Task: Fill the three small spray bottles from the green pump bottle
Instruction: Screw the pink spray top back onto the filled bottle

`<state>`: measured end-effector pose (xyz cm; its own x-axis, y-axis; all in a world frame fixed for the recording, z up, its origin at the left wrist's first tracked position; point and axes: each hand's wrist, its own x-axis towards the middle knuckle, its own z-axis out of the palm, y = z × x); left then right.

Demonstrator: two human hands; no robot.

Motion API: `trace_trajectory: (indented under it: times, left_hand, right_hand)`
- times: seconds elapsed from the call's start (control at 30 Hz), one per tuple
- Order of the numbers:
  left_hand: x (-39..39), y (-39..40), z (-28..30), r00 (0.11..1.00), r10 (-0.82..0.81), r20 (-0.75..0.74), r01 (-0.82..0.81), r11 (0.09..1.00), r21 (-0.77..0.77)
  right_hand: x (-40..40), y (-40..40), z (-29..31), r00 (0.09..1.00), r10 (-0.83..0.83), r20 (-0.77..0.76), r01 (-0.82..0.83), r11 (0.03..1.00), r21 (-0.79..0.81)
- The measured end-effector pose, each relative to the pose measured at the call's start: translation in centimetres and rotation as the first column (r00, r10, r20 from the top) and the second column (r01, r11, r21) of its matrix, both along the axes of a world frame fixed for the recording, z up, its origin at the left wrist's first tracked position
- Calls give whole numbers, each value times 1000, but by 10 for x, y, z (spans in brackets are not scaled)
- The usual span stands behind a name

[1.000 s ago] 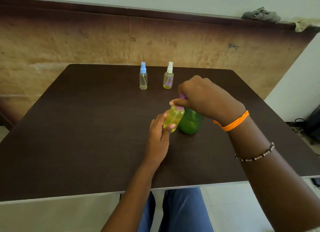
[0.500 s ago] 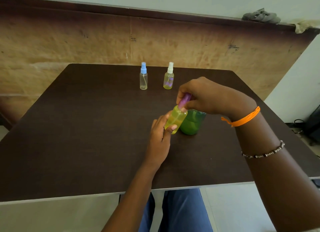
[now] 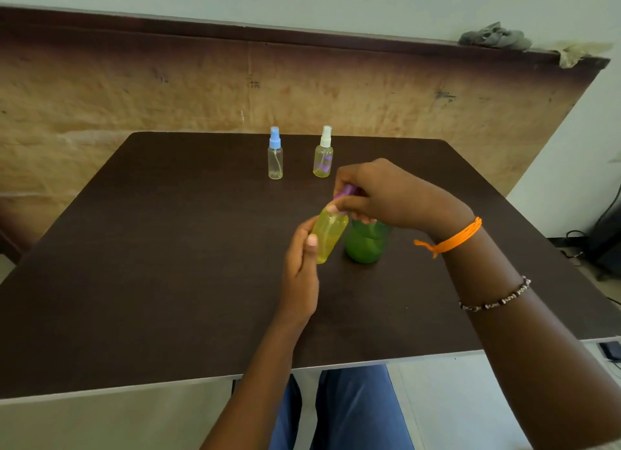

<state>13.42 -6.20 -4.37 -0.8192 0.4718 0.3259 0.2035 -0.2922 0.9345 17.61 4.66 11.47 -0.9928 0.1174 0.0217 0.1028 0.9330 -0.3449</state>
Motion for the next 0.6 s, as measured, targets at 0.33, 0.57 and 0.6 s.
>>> trace_trajectory:
  times: [0.33,0.57,0.6]
  left_hand:
    - [-7,-7,22,667,-472,576,303,879,369]
    - [-3,0,10,952,-29,305,21,999,30]
    - [-2,0,9,971,19,238,-20,1000,3]
  right_hand:
    - [1,-7,-39,987,-69,-147,-56,702,-710]
    - [-1,-9,-63,941,-308,-137,110,664,-740]
    - [-1,-10,-66,928,-345,-142,143,682,-717]
